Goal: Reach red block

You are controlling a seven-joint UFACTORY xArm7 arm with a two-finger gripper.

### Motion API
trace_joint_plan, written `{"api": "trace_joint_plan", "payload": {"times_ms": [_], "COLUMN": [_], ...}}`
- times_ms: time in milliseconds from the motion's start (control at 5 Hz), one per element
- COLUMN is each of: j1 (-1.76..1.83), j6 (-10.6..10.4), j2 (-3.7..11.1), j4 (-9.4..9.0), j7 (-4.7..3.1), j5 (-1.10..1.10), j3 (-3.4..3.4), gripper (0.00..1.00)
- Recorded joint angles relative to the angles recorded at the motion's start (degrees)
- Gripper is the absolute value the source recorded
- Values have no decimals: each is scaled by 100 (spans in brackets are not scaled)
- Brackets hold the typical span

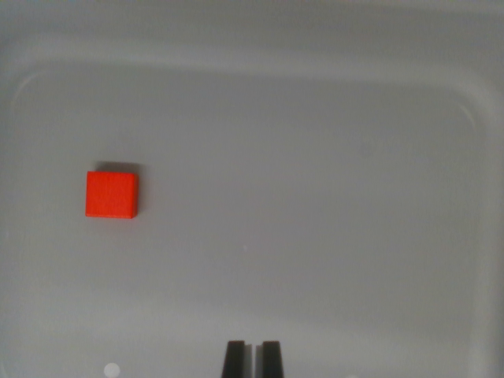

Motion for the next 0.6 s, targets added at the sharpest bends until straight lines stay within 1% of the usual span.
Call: {"api": "trace_joint_plan", "payload": {"times_ms": [200,400,600], "j1": [0,14,14], "j6": [0,-91,-91], "j2": [0,47,47], "j4": [0,-46,-46], "j7": [0,-2,-2], "j5": [0,-2,-2], "j3": [0,11,11], "gripper": [0,0,0]}}
